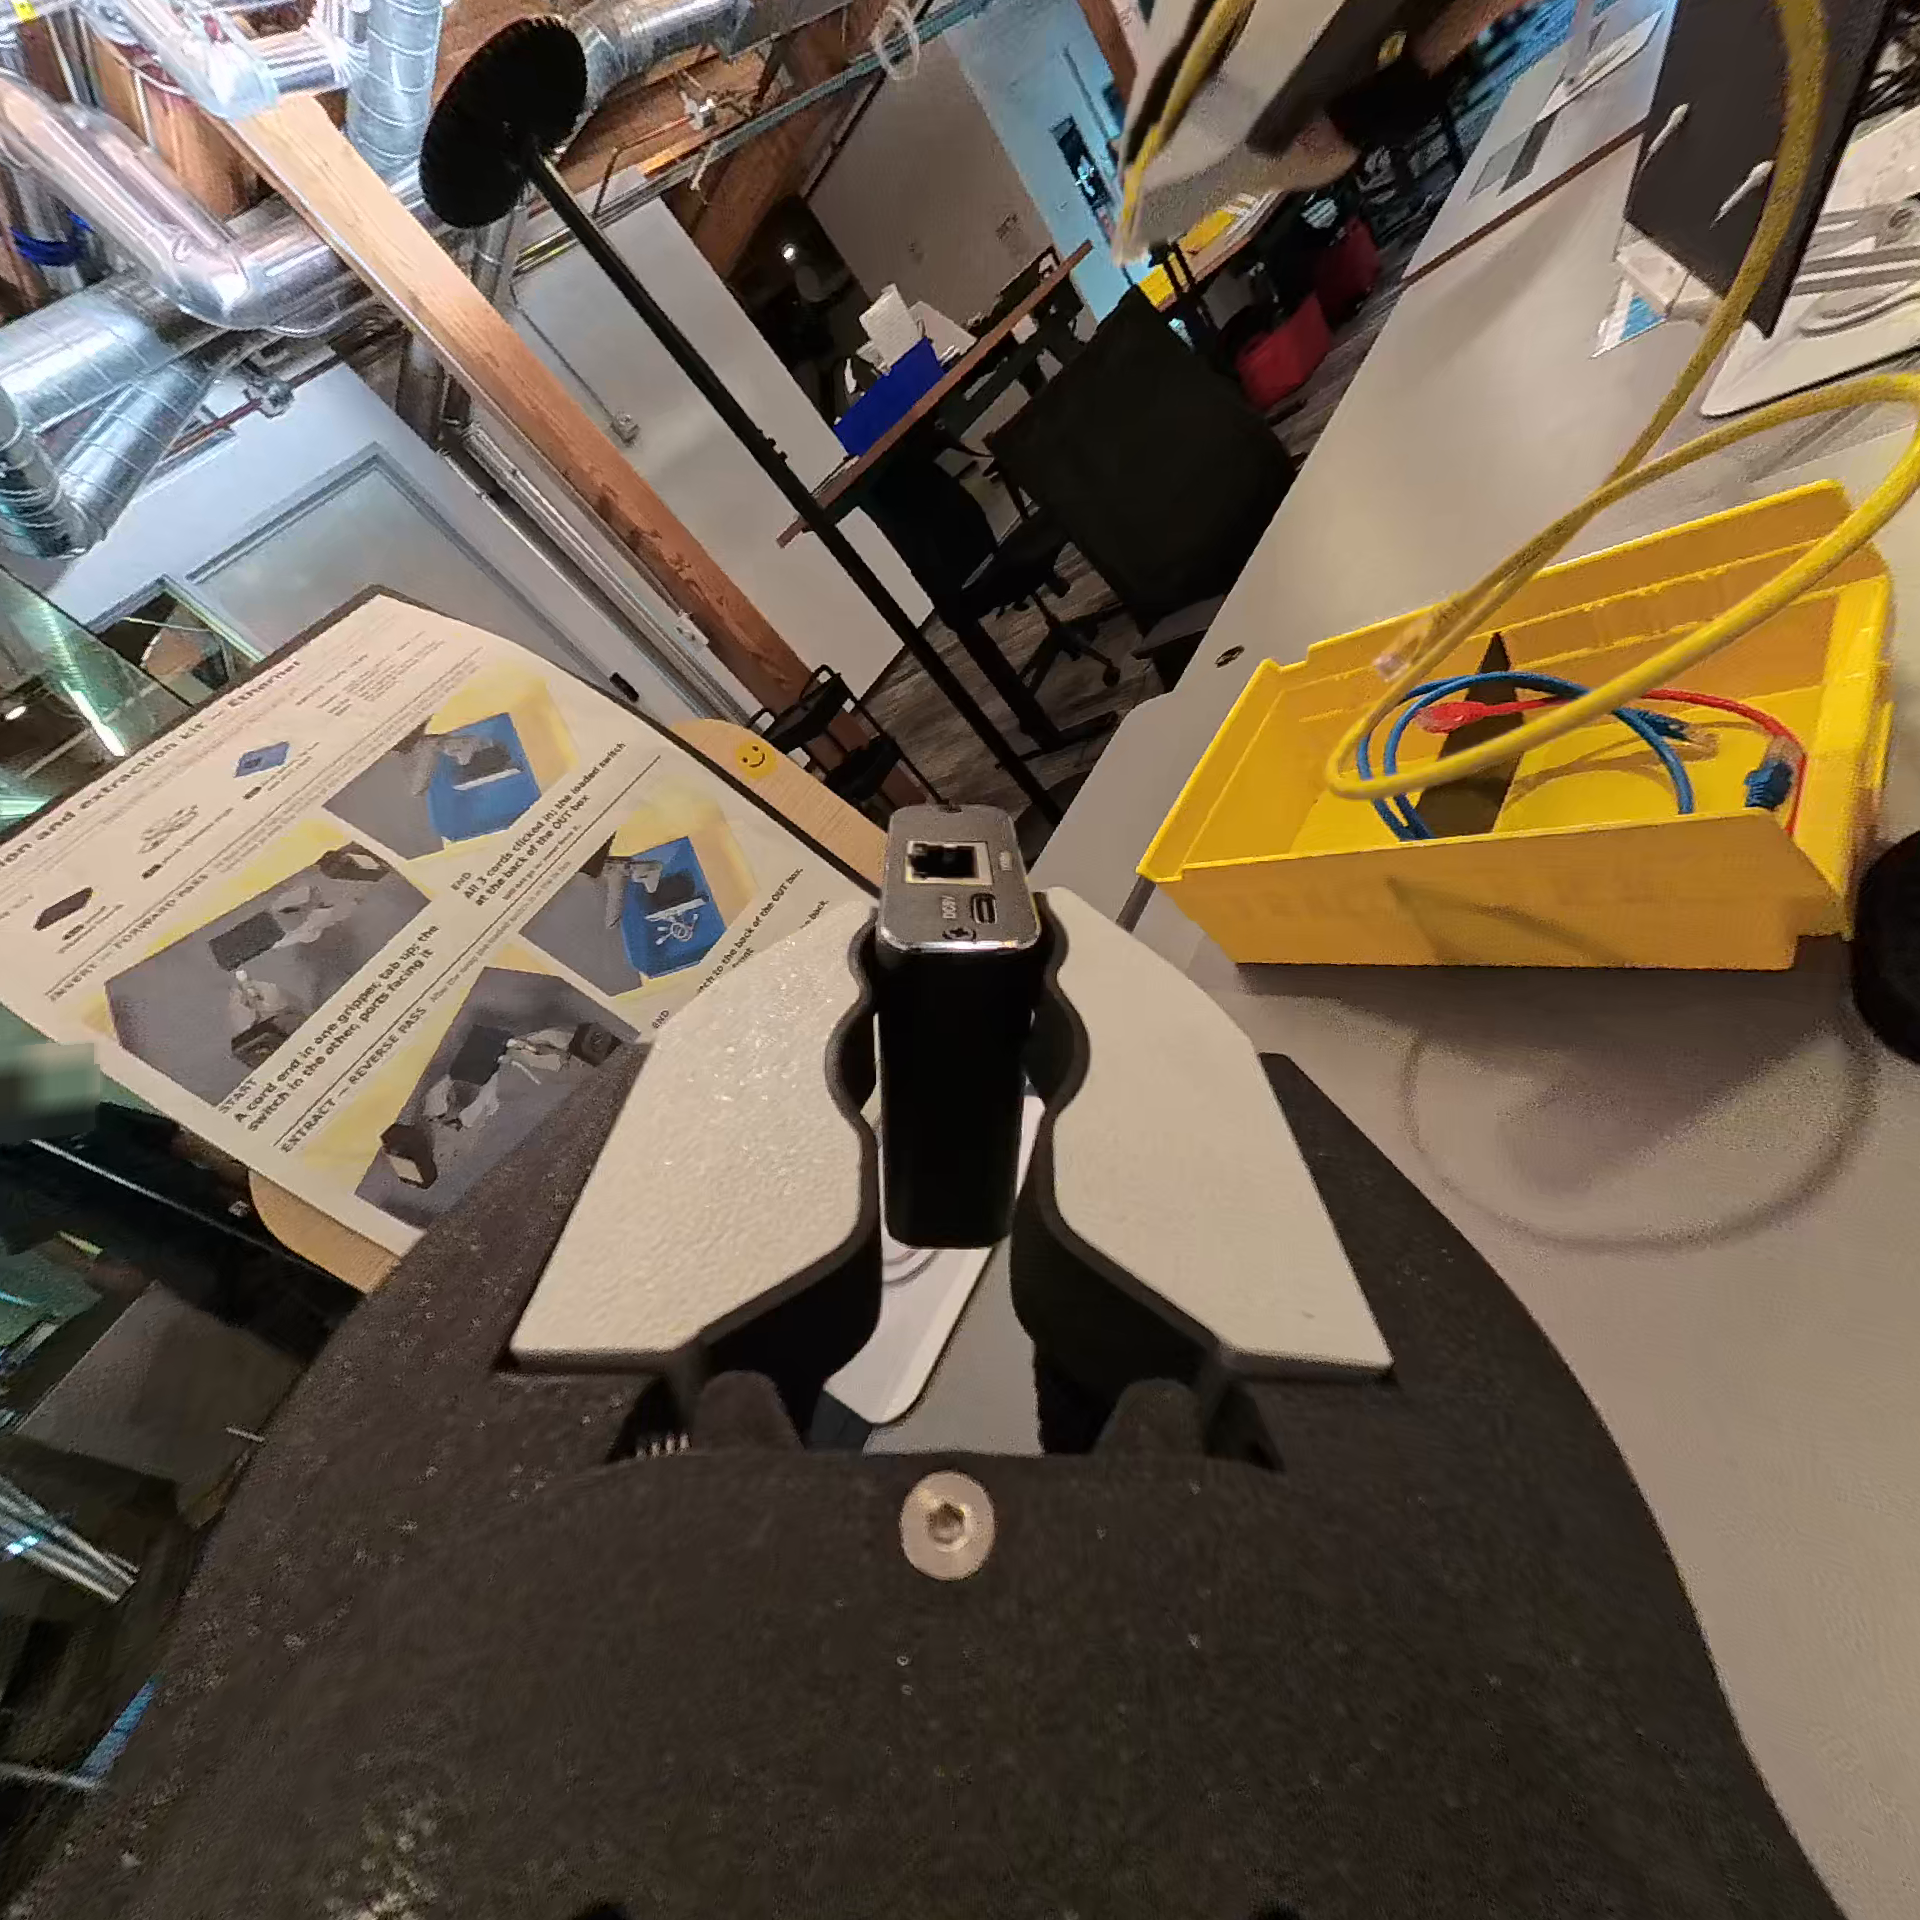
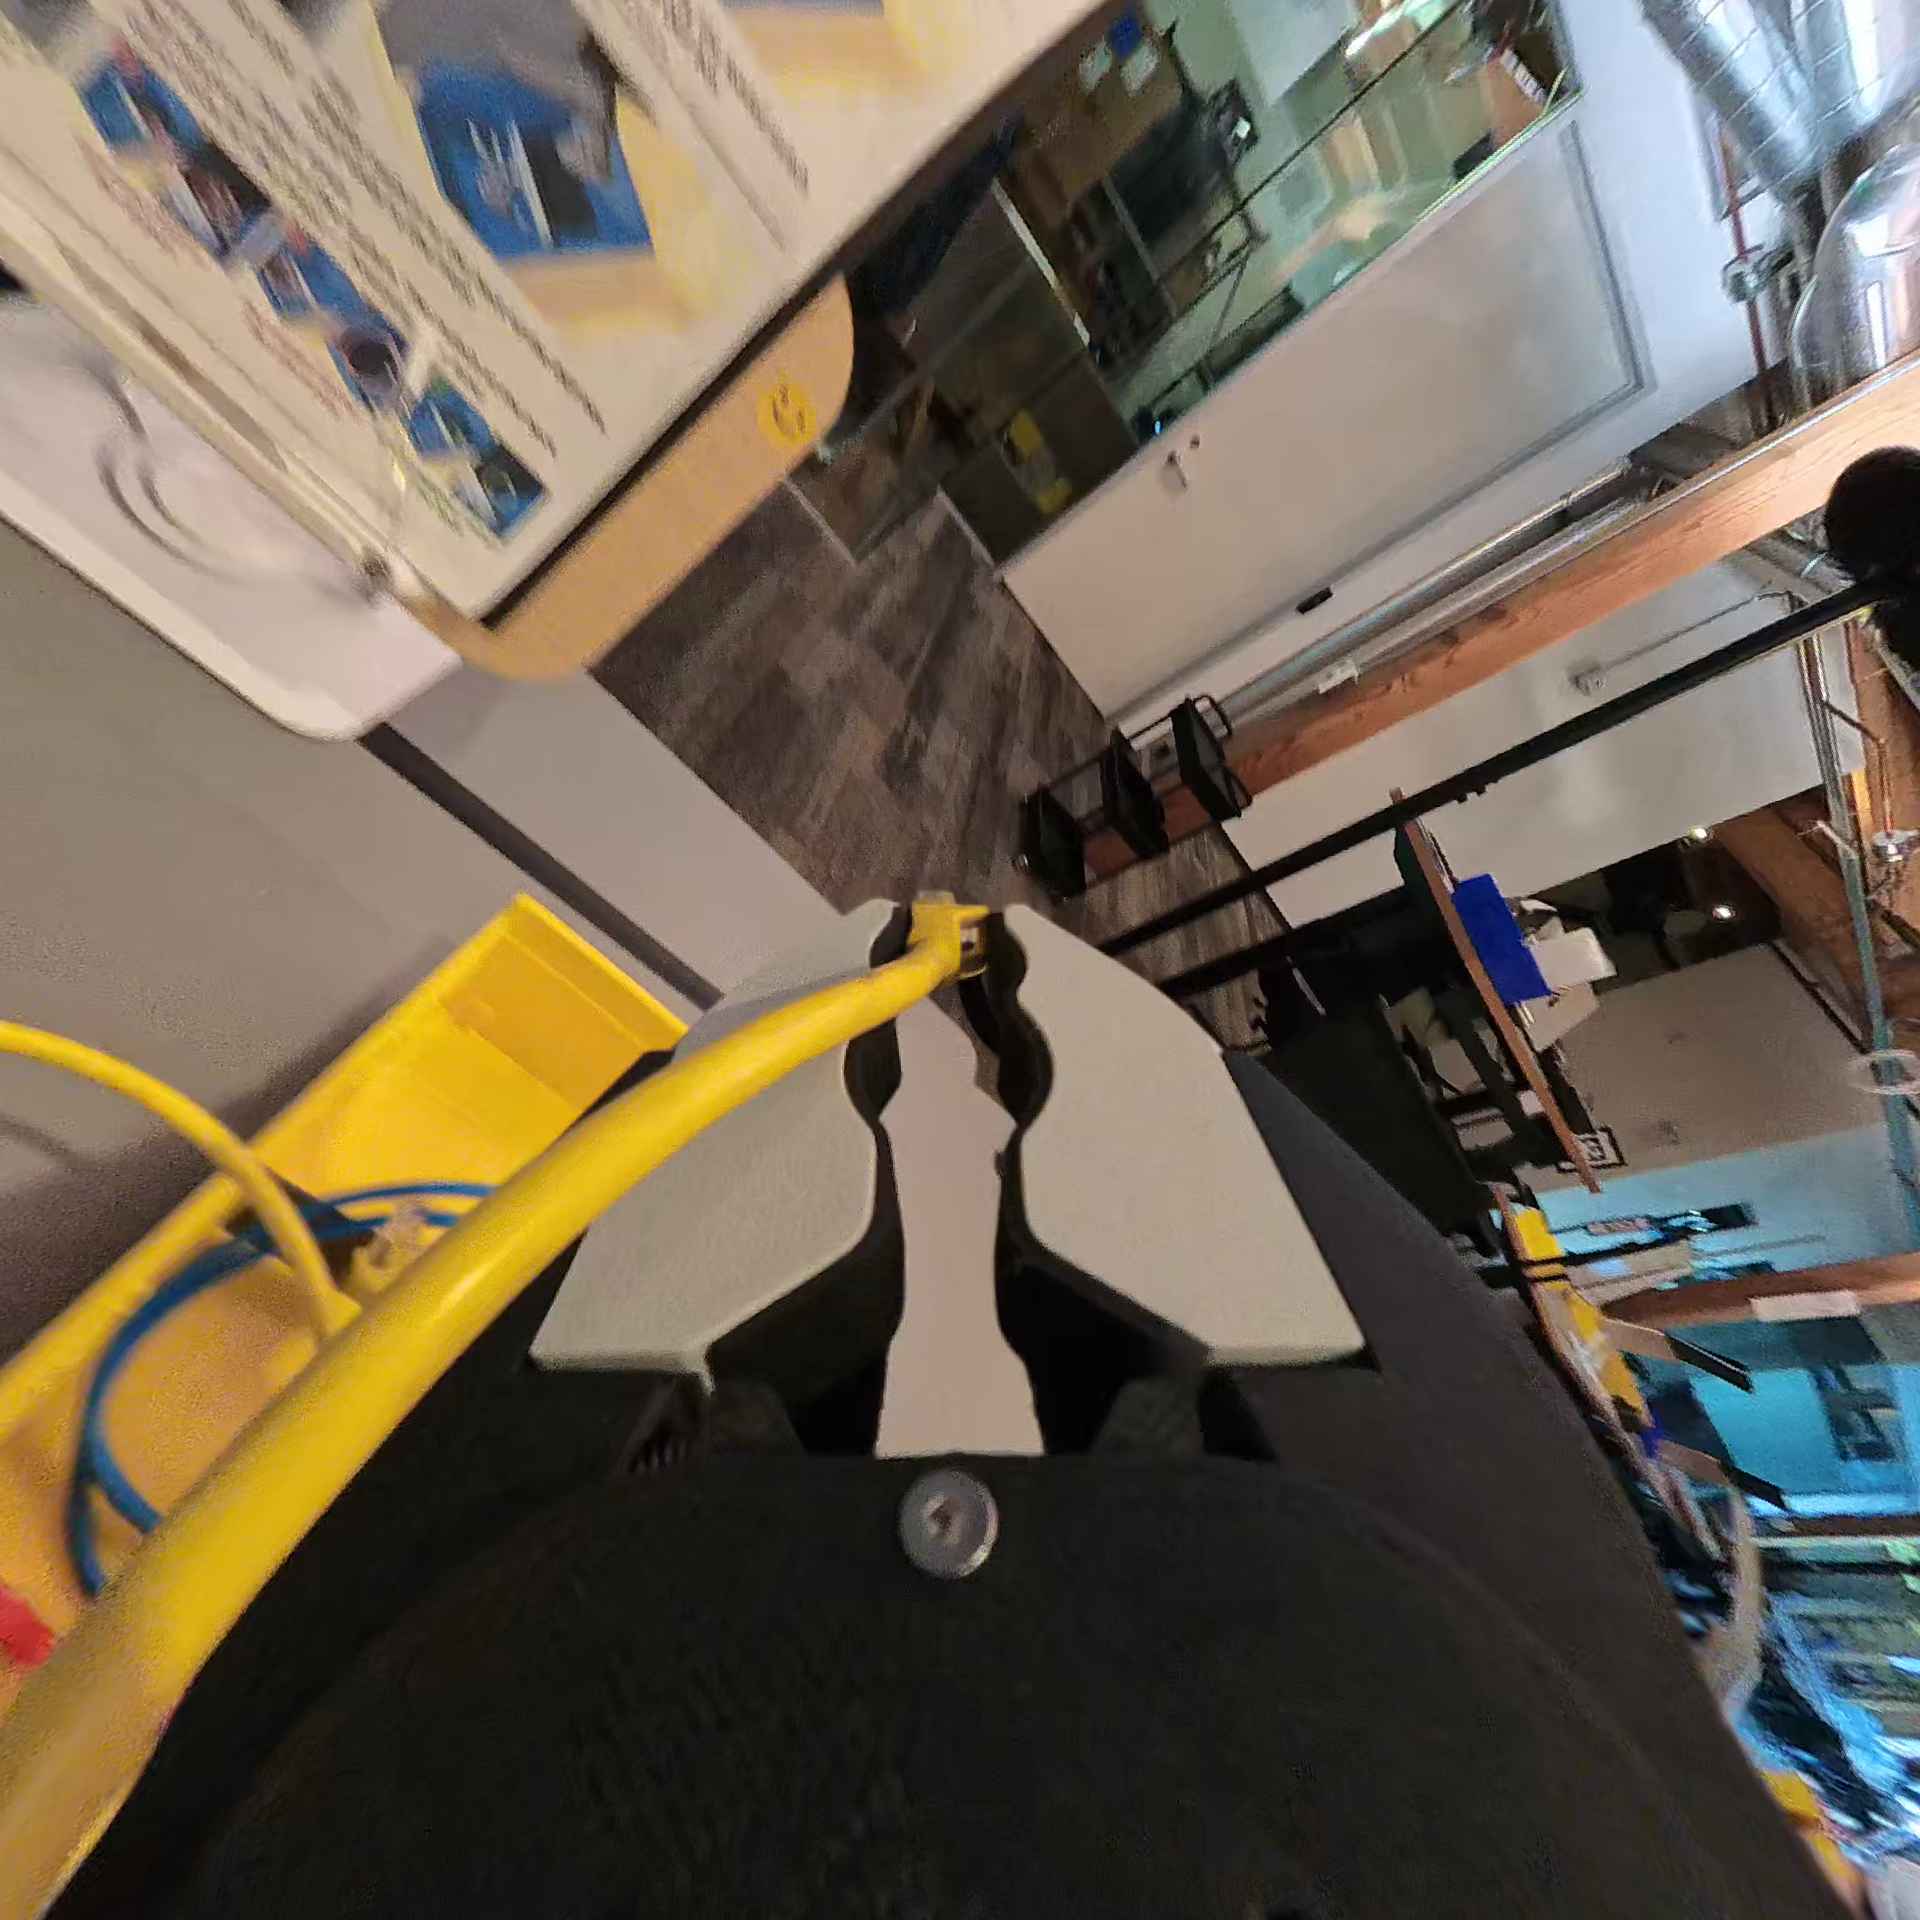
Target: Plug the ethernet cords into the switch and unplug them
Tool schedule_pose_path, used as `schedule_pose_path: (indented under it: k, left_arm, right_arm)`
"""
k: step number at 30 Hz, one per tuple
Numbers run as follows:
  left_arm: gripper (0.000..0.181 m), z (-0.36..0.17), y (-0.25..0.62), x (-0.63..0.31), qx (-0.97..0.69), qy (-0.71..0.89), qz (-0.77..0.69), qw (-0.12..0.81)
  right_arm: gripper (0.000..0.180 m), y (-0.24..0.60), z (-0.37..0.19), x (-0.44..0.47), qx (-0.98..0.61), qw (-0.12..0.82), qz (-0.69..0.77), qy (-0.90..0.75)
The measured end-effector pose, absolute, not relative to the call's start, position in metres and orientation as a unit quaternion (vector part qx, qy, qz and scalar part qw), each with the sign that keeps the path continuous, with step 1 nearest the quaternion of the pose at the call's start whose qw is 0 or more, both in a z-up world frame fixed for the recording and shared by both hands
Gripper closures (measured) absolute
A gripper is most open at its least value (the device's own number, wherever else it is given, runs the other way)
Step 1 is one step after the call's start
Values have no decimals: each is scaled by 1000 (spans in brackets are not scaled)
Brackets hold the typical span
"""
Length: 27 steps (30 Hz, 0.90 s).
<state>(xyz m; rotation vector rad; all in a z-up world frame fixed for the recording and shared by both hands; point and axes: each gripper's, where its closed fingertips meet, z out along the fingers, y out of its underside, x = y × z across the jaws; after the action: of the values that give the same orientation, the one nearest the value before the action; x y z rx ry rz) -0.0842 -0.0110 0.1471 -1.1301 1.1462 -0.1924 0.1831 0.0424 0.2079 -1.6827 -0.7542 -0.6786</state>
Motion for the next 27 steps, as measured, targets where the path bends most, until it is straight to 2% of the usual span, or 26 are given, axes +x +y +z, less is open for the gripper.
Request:
schedule_pose_path:
  k: [8,14,17,21,23,27]
  left_arm:
    - [156,153,-24,-82,-492,519,-93,693]
    - [156,150,-25,-79,-491,528,-87,688]
    - [156,148,-24,-78,-492,531,-83,684]
    - [156,146,-24,-77,-493,537,-78,681]
    - [157,146,-25,-76,-491,539,-79,680]
    - [156,141,-26,-73,-493,548,-74,672]
  right_arm:
    - [166,67,101,277,-748,403,-404,-340]
    - [166,73,72,302,-746,401,-414,-333]
    - [165,73,37,290,-766,349,-350,-412]
    - [165,53,-28,281,-794,230,-263,-497]
    - [165,43,-48,271,-796,214,-225,-520]
    - [153,28,-65,251,-796,218,-158,-543]
